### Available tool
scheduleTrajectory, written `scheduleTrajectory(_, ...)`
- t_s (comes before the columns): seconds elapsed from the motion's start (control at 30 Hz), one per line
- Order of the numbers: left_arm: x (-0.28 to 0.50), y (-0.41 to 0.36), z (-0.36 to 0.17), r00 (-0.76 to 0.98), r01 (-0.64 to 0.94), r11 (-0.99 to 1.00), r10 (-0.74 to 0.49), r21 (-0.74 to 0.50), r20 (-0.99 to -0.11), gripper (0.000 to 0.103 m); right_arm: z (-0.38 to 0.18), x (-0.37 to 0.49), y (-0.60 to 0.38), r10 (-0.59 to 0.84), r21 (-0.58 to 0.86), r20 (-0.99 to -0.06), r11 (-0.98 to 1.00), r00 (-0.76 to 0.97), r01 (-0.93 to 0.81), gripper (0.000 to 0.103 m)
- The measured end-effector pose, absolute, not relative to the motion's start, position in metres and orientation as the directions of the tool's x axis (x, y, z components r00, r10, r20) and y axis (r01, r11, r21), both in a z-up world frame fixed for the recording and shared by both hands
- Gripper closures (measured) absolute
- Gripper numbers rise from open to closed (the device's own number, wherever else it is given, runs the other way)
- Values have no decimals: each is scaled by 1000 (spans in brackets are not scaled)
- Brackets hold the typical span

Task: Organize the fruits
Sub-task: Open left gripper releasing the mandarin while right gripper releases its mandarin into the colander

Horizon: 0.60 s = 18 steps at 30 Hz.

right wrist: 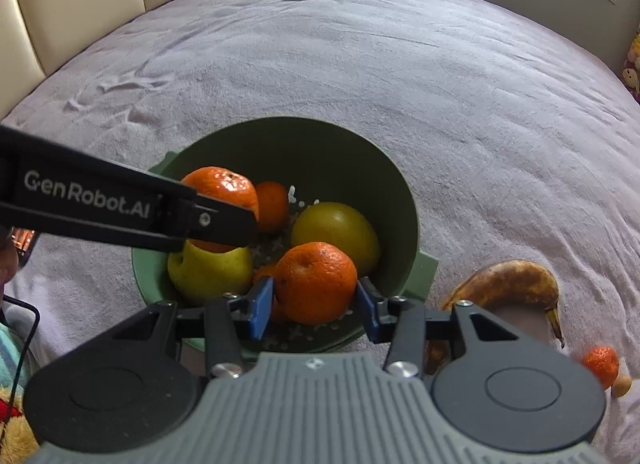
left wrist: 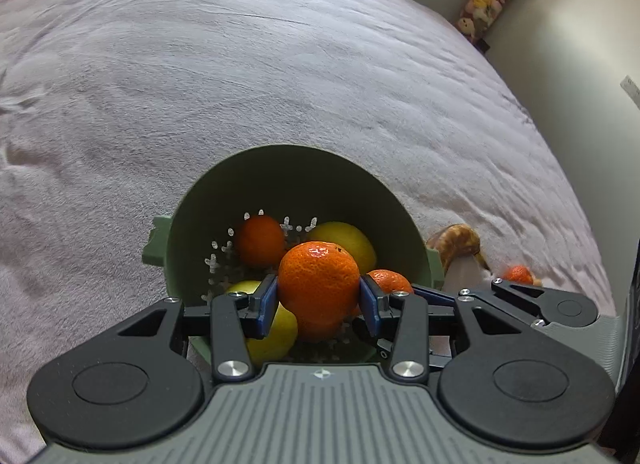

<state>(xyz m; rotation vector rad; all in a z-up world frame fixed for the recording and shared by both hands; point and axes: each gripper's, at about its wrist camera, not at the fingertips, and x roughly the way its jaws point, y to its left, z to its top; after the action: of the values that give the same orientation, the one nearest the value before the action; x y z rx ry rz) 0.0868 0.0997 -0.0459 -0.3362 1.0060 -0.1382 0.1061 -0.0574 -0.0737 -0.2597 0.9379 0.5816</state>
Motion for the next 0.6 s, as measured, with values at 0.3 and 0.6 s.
scheduleTrajectory(0.3, 102, 93, -65, 497, -20, 949, -263, -313, -827, 55, -87, 111, -50, 348, 26, -835, 799, 427, -600, 60)
scheduleTrajectory(0.6, 113, 92, -75, 477, -17, 950, -266, -312, -838, 54, -91, 113, -57, 364, 49, -833, 798, 416, -600, 60)
